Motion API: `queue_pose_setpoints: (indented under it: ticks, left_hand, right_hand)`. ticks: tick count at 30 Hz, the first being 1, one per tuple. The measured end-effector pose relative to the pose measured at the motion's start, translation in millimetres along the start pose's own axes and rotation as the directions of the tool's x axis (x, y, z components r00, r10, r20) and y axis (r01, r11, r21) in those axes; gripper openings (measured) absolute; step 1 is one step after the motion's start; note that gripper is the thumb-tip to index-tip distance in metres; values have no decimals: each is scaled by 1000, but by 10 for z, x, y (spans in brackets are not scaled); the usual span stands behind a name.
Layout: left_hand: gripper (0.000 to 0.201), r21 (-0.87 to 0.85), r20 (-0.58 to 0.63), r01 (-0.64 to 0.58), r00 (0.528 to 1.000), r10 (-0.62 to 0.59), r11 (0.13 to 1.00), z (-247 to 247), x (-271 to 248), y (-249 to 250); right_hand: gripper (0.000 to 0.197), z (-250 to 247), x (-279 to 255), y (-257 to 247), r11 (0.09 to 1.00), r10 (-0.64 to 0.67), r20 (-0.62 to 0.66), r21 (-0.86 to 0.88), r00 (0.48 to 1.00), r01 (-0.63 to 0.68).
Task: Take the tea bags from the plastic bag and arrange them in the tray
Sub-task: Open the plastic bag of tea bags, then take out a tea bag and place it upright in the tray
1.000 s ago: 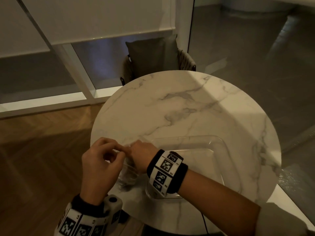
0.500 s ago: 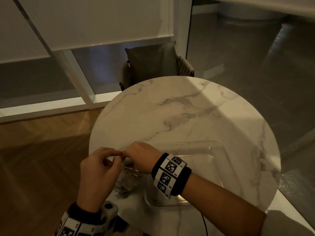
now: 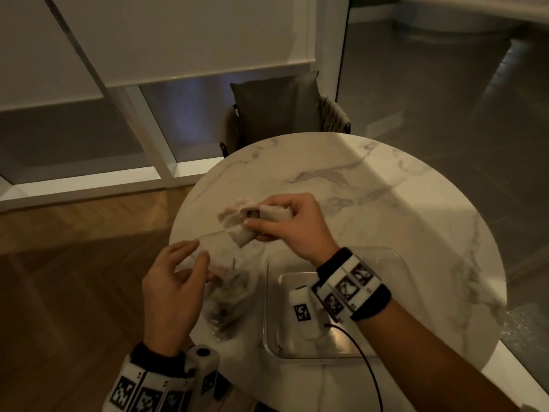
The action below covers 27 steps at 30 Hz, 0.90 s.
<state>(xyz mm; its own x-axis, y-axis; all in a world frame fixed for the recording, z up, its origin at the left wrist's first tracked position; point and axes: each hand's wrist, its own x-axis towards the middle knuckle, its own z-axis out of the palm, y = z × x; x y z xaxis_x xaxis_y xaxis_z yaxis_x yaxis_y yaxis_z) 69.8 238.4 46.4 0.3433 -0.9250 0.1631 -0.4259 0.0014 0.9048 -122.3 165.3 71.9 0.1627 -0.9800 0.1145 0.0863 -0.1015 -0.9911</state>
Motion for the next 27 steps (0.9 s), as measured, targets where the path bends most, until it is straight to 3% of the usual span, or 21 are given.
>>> queue_pose_setpoints:
  ticks: [4,9,12,14,17,19,22,25,27]
  left_hand:
    - [24,-33,-49,-28,998,27,999,-22,11,27]
    - [40,-19,-140,-82,987,79,996,-83,104,180]
    - [49,-21,-129,-60,990,57,998,-72,224,220]
    - [50,-38,-68,-19,998,17,999,-5,359,133]
    - [49,20,128,38,991,-40,999,242,566,-41]
    - [47,69,249,18,968,-35,997,447,634,-127]
    - [41,85,335,-62,942,30,994,637,644,-194]
    - [21,-85,268,-115,954,134,990,694,550,-113]
    - [30,-319,336,21,937,93,947,709,427,19]
  right_hand:
    - [11,-144,-5,-65,964,127,-44,239,991,-113]
    - [8,-362,-51,-35,946,154,-114,303,981,-114]
    - [8,-496,-86,-33,939,159,-165,330,973,-97]
    - [8,-566,-110,-16,940,161,-195,328,967,-90]
    - [7,-631,-144,29,939,178,-226,329,958,-97]
    - [9,-656,-177,73,937,195,-235,330,952,-111]
    - [20,-697,-239,157,936,232,-241,318,942,-150]
    - [32,-729,-294,215,941,257,-226,279,940,-190]
    - [30,-706,-328,230,942,272,-176,252,946,-224]
